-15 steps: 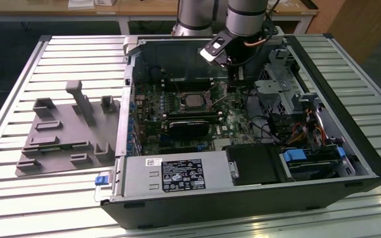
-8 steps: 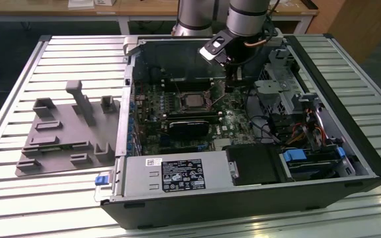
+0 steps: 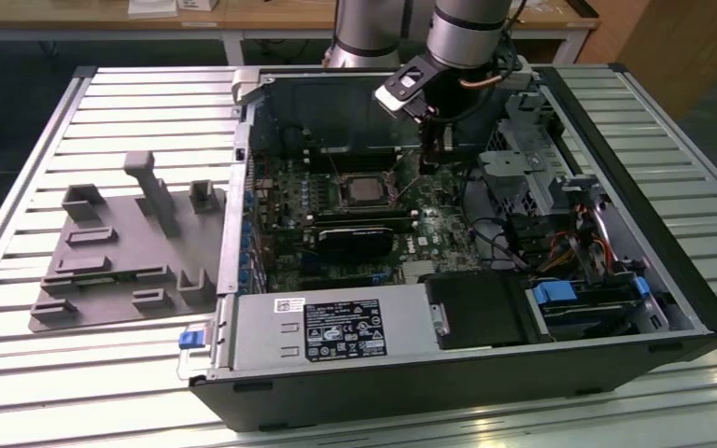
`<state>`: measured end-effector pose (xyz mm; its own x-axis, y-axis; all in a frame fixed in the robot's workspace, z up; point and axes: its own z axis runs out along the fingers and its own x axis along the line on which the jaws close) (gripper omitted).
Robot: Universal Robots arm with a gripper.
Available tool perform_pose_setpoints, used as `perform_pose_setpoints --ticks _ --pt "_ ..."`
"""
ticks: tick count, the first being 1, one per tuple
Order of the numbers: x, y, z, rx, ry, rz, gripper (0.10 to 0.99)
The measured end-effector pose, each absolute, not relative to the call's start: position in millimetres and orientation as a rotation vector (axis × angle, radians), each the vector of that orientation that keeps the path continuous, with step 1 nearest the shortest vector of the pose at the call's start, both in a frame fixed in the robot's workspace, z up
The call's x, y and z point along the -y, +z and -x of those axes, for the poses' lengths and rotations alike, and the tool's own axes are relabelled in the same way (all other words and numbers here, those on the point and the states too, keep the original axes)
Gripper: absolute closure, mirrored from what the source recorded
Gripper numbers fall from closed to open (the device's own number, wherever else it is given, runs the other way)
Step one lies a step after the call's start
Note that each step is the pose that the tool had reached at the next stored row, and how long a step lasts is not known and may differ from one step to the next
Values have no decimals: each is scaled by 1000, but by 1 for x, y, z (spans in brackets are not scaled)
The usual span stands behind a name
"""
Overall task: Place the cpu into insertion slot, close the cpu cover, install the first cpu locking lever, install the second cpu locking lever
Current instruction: 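Close the cpu cover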
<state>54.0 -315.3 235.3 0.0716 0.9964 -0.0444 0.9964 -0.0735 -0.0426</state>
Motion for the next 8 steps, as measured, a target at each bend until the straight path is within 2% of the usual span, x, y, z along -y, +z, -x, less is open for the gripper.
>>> perform_pose_setpoints --ticks 8 --pt "315 235 -50 2134 89 2294 984"
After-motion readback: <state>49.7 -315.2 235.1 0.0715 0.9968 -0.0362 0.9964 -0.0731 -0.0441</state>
